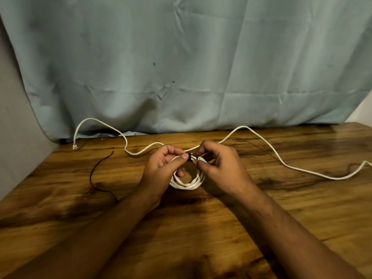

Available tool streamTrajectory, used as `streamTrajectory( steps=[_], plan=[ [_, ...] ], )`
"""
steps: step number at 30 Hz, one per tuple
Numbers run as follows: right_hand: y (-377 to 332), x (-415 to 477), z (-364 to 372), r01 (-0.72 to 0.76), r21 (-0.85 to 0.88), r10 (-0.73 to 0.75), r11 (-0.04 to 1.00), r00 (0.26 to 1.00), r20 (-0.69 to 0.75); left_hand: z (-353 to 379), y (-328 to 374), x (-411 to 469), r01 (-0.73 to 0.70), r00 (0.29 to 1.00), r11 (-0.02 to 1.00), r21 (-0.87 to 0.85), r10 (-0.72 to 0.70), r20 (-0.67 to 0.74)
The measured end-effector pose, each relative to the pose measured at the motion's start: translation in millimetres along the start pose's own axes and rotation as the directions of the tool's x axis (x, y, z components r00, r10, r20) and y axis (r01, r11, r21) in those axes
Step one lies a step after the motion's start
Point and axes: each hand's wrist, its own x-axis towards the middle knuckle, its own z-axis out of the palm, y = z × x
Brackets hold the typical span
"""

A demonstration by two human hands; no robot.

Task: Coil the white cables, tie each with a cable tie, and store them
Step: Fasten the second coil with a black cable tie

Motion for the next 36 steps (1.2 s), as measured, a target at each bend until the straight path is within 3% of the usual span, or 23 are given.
streamTrajectory(
  steps=[14,23,29,36],
  plan=[
    [-6.1,-1.5,1.5,0.124,-0.215,-0.115,0.969,0.992,0.057,7.2,7.0,2.4,0.123,0.986,0.992,0.041,-0.117,-0.117],
    [-9.5,-2.2,2.2,0.124,-0.225,-0.112,0.966,0.992,0.066,8.5,10.0,1.5,0.219,0.965,0.976,-0.018,-0.22,-0.144],
    [-10.3,-3.2,4.8,0.092,-0.116,-0.084,0.989,0.994,0.072,9.1,4.1,2.5,0.194,0.971,0.979,0.069,-0.182,-0.153],
    [-10.3,-3.5,9.4,0.028,-0.251,-0.014,0.968,0.998,0.058,11.2,3.7,-2.5,0.144,0.988,0.978,0.148,-0.134,-0.074]
  ],
)
